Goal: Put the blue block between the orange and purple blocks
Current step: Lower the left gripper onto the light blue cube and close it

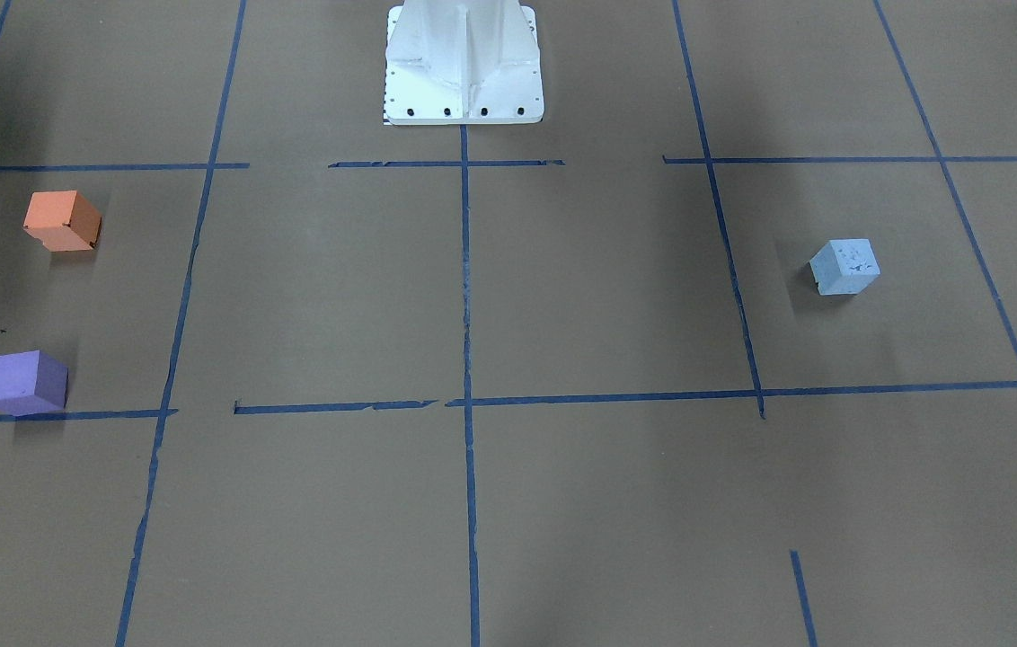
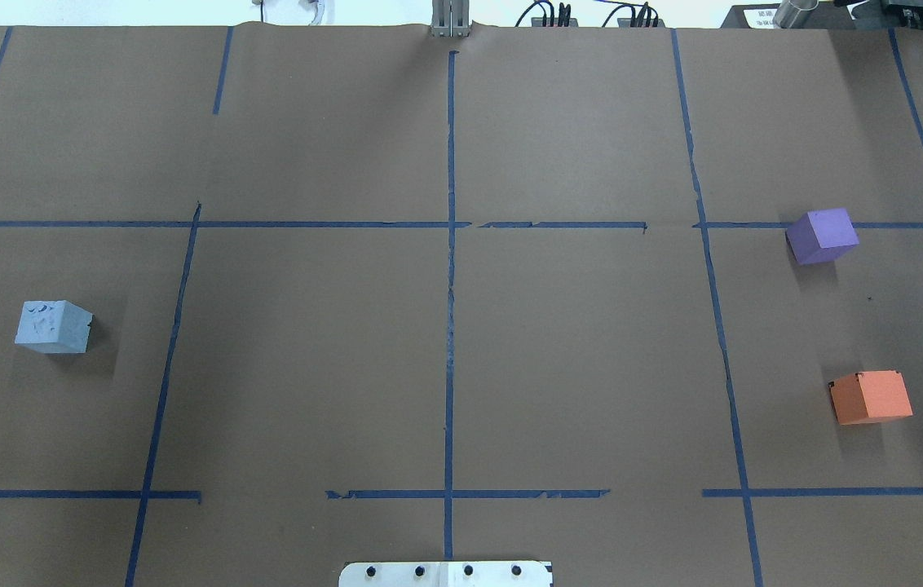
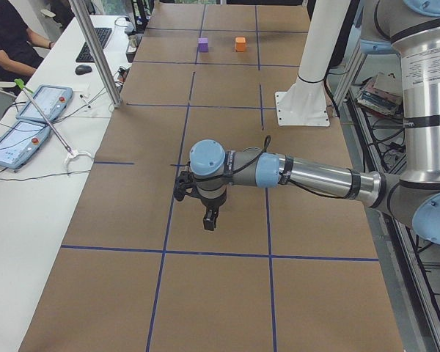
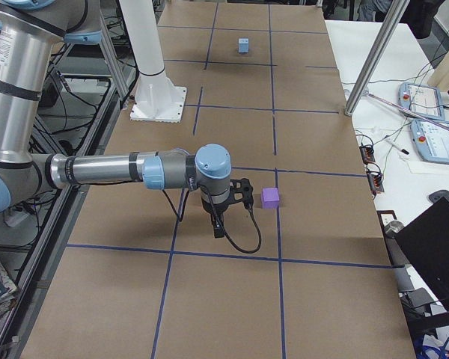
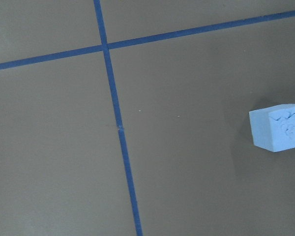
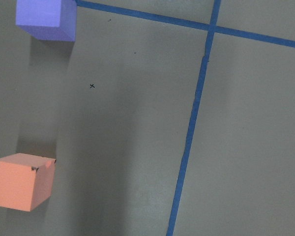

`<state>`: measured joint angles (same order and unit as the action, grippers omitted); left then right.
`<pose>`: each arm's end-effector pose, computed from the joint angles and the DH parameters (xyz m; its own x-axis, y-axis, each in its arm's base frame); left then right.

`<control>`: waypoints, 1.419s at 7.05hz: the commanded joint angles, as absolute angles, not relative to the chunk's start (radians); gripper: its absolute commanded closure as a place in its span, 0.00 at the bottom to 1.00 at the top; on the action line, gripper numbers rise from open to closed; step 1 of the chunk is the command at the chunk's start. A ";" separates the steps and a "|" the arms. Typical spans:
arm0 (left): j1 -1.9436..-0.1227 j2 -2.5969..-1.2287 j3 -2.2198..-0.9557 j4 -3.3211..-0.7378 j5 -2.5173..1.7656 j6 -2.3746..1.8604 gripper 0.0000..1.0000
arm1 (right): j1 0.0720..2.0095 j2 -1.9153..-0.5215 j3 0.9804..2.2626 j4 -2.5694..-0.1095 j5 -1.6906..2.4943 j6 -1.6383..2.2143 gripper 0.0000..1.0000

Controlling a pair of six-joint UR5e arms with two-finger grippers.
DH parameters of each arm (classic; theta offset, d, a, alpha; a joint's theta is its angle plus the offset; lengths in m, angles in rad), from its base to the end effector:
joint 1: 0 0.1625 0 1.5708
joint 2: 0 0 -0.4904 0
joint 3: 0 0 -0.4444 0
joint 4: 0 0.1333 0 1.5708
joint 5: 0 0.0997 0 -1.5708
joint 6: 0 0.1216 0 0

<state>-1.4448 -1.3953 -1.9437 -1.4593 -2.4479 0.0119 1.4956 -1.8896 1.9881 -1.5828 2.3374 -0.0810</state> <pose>0.0178 -0.4575 0.6271 0.6245 0.1576 -0.7650 -0.1326 0.9866 0.0949 0.0191 -0.3980 0.6631 0.7053 -0.1939 0.6818 0.1324 0.9810 0.1420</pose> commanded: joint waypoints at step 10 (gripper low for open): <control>-0.891 -1.572 -1.744 -1.933 -2.138 -0.893 0.00 | 1.466 -1.887 1.983 -1.545 2.350 -0.083 0.00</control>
